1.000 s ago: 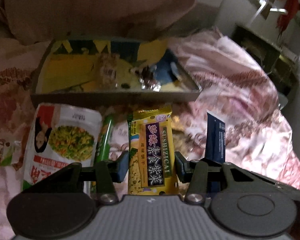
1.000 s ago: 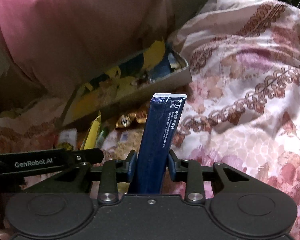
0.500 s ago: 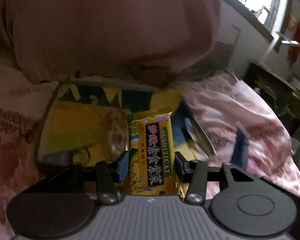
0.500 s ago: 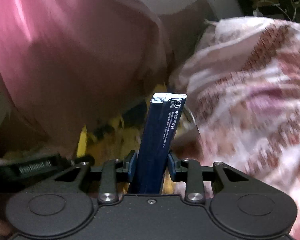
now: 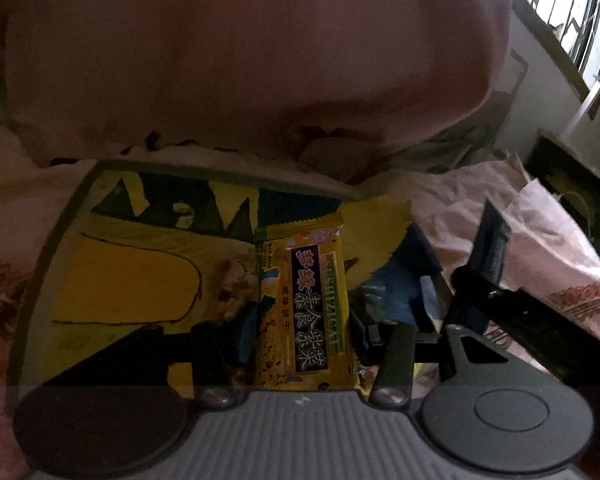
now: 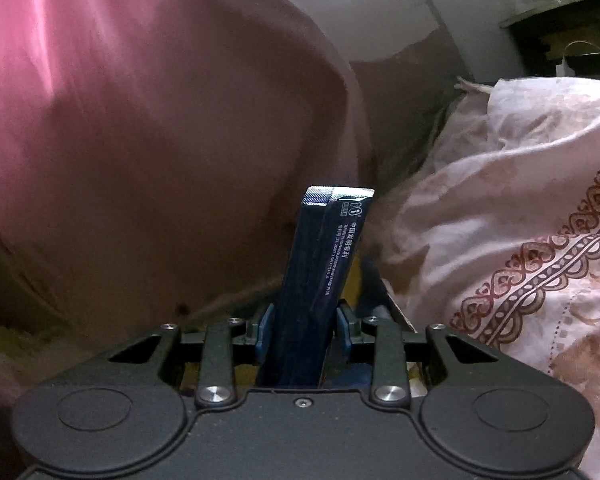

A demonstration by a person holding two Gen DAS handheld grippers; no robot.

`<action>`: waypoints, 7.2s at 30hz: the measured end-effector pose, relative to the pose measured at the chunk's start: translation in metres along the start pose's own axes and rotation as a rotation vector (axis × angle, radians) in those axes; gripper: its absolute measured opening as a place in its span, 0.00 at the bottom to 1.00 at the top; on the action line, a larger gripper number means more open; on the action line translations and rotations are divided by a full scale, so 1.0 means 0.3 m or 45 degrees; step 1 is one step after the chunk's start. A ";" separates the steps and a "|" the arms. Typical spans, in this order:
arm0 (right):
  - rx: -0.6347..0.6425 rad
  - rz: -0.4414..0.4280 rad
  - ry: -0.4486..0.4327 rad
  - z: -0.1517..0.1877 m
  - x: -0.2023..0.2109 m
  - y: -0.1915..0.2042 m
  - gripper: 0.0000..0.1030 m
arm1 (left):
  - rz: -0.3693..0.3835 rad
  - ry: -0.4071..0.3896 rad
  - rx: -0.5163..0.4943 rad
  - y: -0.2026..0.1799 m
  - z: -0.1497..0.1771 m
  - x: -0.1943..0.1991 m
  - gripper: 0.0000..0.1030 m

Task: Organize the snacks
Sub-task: 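Carry both held packets into the yellow tin and open both tools, then lift both open tools away from the tin over the bedspread, then move both open tools down toward the pea snack pouch and green tube candy, then grasp the green-white pea snack pouch with the left tool while the right tool grasps the green tube candy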

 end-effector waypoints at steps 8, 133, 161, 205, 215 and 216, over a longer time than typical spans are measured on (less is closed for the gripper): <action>-0.024 0.001 0.110 0.063 -0.074 -0.041 0.34 | -0.014 -0.013 -0.081 -0.023 0.016 -0.046 0.50; 0.438 0.016 0.573 0.568 0.687 0.417 0.99 | -0.552 0.009 -0.140 0.457 0.632 0.776 1.00; 0.545 -0.072 0.511 0.518 0.586 0.415 0.99 | -0.623 0.025 0.083 0.515 0.576 0.716 1.00; 0.472 -0.175 0.504 0.472 0.432 0.329 0.99 | -0.045 0.213 -0.180 0.423 0.377 0.397 1.00; 0.552 -0.156 0.424 0.490 0.375 0.360 0.87 | 0.096 0.209 -0.119 0.497 0.389 0.435 0.99; 0.564 -0.158 0.430 0.498 0.367 0.370 0.85 | 0.105 0.210 -0.120 0.500 0.388 0.437 0.99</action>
Point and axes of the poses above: each gripper's, at about its wrist camera, not at the fingertips, and x roughly against the way its jaws point, y to its left, z to its underside, the point moved 4 cm from there along -x, roughly the way its jaws point, and after that the axes turned 5 degrees about -z, right-handed, at the moved point
